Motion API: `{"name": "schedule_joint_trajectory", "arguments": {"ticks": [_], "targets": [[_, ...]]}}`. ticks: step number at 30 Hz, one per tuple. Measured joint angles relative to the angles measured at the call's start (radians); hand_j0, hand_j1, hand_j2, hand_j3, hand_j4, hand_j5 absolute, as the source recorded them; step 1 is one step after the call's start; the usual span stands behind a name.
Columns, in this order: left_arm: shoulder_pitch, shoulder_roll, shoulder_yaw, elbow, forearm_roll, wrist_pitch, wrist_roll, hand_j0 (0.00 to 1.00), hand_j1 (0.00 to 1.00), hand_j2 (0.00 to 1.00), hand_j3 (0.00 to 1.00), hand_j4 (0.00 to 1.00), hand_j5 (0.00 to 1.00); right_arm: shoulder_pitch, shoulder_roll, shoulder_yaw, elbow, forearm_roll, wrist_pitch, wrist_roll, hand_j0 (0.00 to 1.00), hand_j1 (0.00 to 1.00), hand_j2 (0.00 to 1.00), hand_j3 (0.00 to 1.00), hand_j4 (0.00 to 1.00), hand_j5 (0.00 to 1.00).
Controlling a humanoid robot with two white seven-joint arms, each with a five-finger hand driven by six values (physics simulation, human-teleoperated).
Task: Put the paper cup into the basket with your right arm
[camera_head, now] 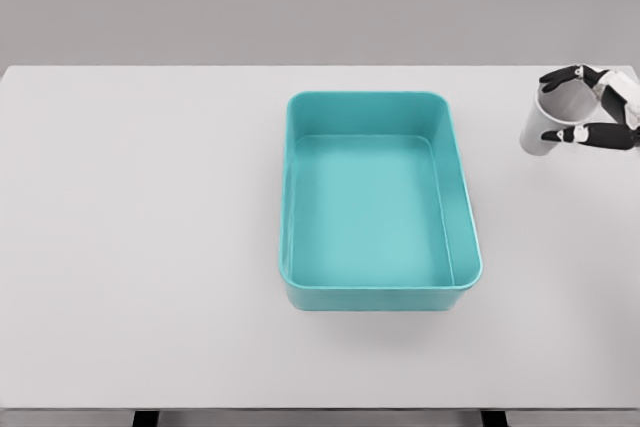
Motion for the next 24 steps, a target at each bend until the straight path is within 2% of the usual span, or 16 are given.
{"name": "schedule_joint_trajectory", "arguments": {"ticks": [2,8,15,19,24], "targets": [[0.0,0.0,0.0,0.0,0.0,0.0,0.0,1.0,1.0,1.0,1.0,1.0,1.0,-0.029,0.001,0.012,-0.015,0.004,0.0,-0.001,0.49,0.49,0.49,0.49,0.49,0.49],[0.0,0.0,0.0,0.0,0.0,0.0,0.0,1.0,1.0,1.0,1.0,1.0,1.0,-0.037,0.008,0.034,-0.075,0.02,-0.001,-0.002,0.49,0.49,0.49,0.49,0.49,0.49],[0.0,0.0,0.0,0.0,0.0,0.0,0.0,1.0,1.0,1.0,1.0,1.0,1.0,-0.081,0.011,0.052,-0.16,0.032,-0.001,-0.003,0.5,0.5,0.5,0.5,0.5,0.5],[0.0,0.0,0.0,0.0,0.0,0.0,0.0,1.0,1.0,1.0,1.0,1.0,1.0,-0.126,0.022,0.071,-0.191,0.046,0.0,-0.002,0.5,0.5,0.5,0.5,0.5,0.5],[0.0,0.0,0.0,0.0,0.0,0.0,0.0,1.0,1.0,1.0,1.0,1.0,1.0,-0.196,0.056,0.107,-0.207,0.119,0.0,-0.004,0.5,0.5,0.5,0.5,0.5,0.5]]}}
